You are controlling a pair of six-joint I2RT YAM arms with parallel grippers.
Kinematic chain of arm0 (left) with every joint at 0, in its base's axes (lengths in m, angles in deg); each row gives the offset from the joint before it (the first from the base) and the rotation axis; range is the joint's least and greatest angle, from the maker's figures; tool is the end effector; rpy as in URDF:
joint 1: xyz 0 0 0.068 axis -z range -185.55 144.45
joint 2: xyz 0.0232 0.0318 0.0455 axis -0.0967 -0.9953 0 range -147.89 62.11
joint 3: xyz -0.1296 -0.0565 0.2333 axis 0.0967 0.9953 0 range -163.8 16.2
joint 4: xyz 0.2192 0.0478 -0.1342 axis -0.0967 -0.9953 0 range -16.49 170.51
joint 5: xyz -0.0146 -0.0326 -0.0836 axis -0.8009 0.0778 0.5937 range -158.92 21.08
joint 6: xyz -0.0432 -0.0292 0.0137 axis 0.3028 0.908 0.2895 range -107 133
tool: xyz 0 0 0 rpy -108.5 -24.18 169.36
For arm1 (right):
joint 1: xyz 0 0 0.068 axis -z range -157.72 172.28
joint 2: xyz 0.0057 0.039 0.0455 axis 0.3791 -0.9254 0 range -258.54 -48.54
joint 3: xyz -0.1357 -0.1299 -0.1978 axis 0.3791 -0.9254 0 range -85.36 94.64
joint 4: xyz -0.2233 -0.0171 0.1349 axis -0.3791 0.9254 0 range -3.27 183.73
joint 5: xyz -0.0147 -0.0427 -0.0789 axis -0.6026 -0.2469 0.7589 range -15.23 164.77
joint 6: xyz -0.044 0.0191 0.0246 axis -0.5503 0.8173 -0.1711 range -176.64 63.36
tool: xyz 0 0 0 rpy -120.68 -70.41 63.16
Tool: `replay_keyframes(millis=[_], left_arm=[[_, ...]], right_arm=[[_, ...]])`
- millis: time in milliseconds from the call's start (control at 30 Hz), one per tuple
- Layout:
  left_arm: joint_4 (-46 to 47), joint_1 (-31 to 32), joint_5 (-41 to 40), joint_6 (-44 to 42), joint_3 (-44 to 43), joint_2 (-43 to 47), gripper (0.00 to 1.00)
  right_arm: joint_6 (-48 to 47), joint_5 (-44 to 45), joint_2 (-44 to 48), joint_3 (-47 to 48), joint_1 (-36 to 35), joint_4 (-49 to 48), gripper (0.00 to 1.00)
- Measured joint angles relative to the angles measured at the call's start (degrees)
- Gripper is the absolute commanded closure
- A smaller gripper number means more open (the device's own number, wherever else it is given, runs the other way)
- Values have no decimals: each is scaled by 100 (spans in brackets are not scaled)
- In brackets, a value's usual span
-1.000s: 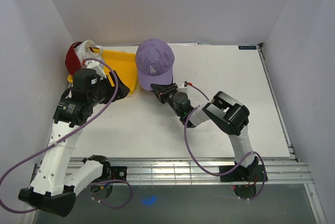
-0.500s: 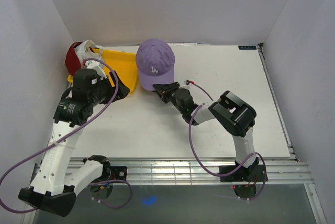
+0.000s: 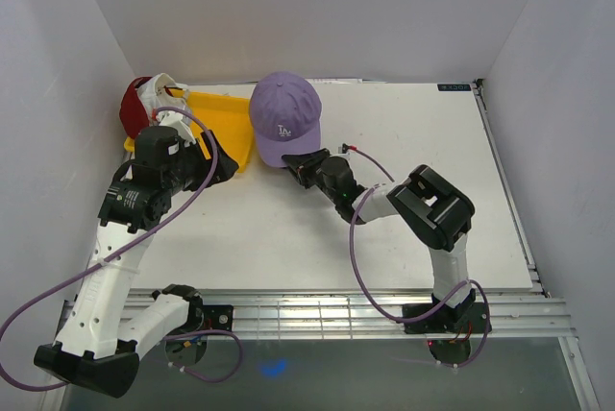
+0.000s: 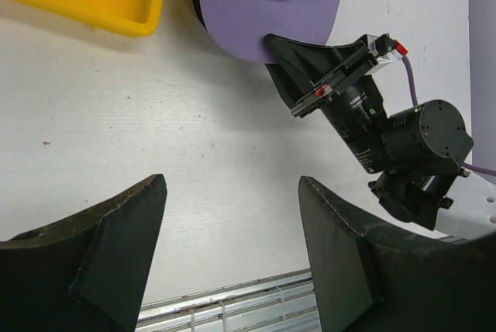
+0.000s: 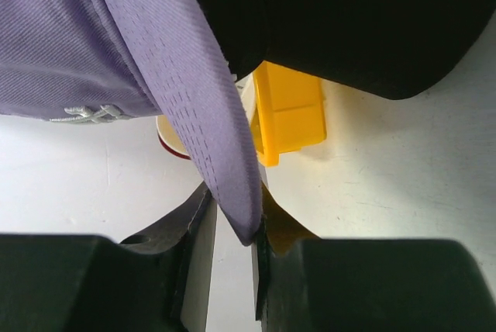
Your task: Stack the hats
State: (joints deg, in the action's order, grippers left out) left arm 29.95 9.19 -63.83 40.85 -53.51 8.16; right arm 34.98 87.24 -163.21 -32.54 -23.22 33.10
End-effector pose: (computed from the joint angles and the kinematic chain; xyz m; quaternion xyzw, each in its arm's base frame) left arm 0.1675 -0.0473 0.3887 -0.0807 0.8819 -0.2047 0.4169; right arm 0.2903 0.2845 0.1501 0.3598 0.6636 0.5757 0.3143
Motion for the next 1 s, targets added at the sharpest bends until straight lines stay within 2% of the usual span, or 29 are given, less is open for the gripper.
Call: replay_keyframes(millis=[900,1000], left_arm=[[2,0,4,4,68,-4,21],[2,0,31,28,68,-7,21]], right_arm=[[-184,-350,107,863,271,2024,92],[-225,-439,107,905,317,2129,82]])
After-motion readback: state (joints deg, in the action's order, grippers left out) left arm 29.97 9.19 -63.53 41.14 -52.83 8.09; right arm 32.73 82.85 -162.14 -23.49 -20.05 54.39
